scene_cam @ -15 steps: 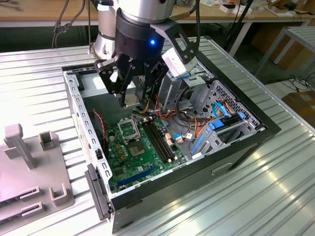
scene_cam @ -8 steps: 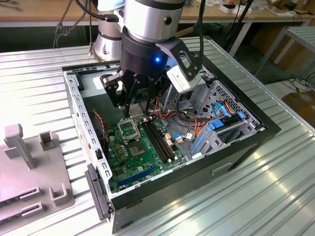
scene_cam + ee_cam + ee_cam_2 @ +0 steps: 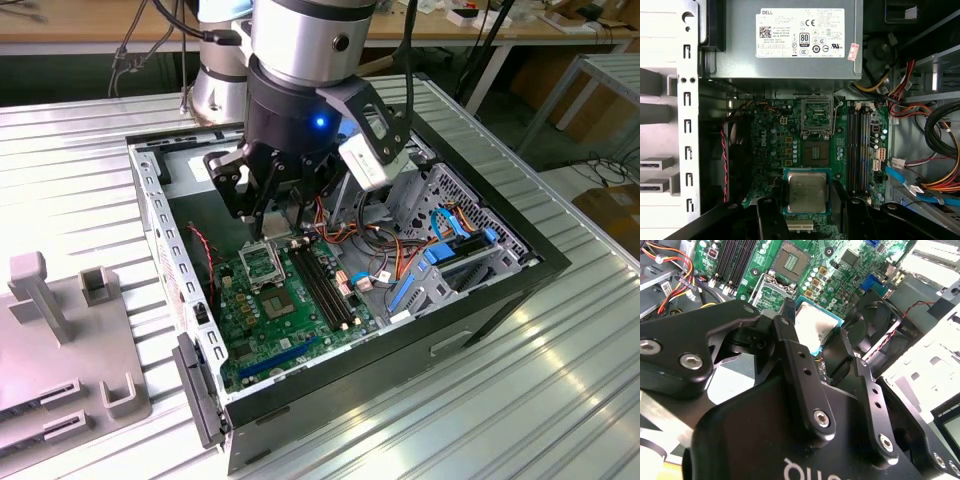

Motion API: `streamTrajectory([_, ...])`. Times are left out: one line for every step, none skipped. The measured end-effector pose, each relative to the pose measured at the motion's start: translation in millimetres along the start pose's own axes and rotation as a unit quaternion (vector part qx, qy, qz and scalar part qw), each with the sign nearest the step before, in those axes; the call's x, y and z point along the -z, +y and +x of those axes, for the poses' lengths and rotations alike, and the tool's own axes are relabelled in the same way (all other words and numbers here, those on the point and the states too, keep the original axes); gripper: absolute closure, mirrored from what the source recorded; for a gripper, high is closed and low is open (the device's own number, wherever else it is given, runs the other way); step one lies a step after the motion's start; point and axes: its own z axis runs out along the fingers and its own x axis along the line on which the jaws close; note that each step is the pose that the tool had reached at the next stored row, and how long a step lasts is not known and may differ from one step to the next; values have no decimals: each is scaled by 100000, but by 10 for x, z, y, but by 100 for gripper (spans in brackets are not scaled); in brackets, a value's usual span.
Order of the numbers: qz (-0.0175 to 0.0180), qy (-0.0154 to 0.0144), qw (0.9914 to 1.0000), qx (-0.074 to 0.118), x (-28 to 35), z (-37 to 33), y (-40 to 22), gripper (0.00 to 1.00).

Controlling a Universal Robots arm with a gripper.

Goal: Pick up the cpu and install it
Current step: 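Place the cpu into insertion slot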

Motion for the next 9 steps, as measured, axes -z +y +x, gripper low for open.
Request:
streamTrajectory([2,2,100000,3,-2,0,-9,53])
streamTrajectory([3,3,100000,3,-3,0,-15,53])
streamTrajectory([0,2,100000,3,-5,0,-20,53])
streamTrajectory([0,2,100000,0,-7,0,-28,53])
streamTrajectory([0,2,100000,-1,-8,0,-33,53])
streamTrajectory([-6,-4,100000,-6,-10,1,-37,53])
streamTrajectory([5,3,100000,-9,-10,1,-38,53])
streamTrajectory([4,3,100000,-1,-11,0,-38,53])
streamTrajectory([2,2,100000,0,-11,0,-38,53])
